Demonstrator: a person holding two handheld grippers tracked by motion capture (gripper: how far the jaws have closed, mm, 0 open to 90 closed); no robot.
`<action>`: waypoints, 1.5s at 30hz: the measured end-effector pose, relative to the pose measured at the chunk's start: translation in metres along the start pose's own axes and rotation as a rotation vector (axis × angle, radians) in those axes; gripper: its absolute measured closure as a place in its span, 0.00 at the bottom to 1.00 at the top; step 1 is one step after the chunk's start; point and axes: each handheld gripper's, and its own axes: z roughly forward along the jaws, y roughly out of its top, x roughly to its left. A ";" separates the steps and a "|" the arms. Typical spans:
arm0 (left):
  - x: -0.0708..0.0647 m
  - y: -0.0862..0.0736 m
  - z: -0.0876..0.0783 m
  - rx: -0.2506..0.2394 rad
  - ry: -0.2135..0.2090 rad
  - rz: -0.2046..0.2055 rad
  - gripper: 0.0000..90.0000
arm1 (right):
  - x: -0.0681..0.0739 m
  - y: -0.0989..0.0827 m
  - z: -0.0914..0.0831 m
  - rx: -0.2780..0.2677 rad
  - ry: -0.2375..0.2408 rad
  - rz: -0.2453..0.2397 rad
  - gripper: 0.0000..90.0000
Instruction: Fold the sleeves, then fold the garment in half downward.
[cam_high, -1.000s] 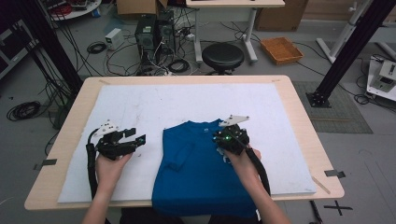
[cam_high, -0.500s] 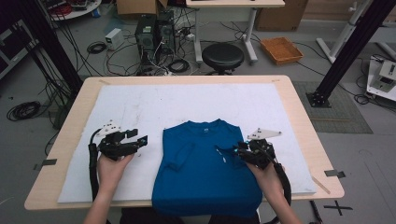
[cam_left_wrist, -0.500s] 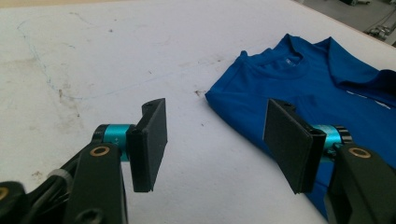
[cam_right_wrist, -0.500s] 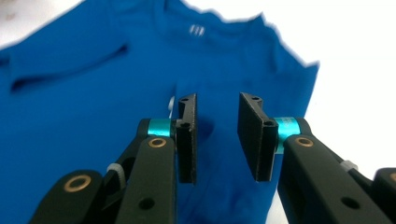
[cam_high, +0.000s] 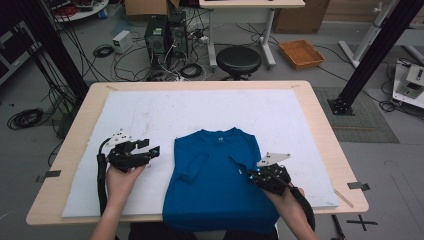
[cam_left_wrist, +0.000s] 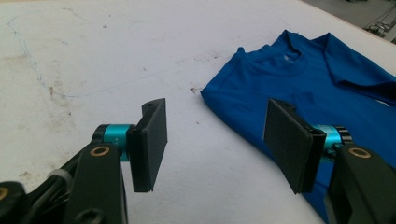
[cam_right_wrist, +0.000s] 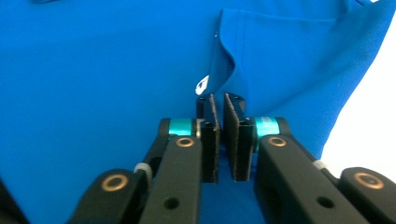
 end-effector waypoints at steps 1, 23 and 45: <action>0.000 0.000 0.000 0.000 0.000 0.000 0.44 | 0.000 0.000 0.000 0.000 0.000 0.000 0.92; -0.003 0.006 -0.007 -0.048 0.004 0.034 0.42 | -0.087 0.034 -0.043 -0.349 -0.101 0.249 0.31; -0.013 0.008 0.004 0.022 0.021 0.026 0.41 | -0.104 0.019 -0.039 -0.335 -0.092 0.292 0.43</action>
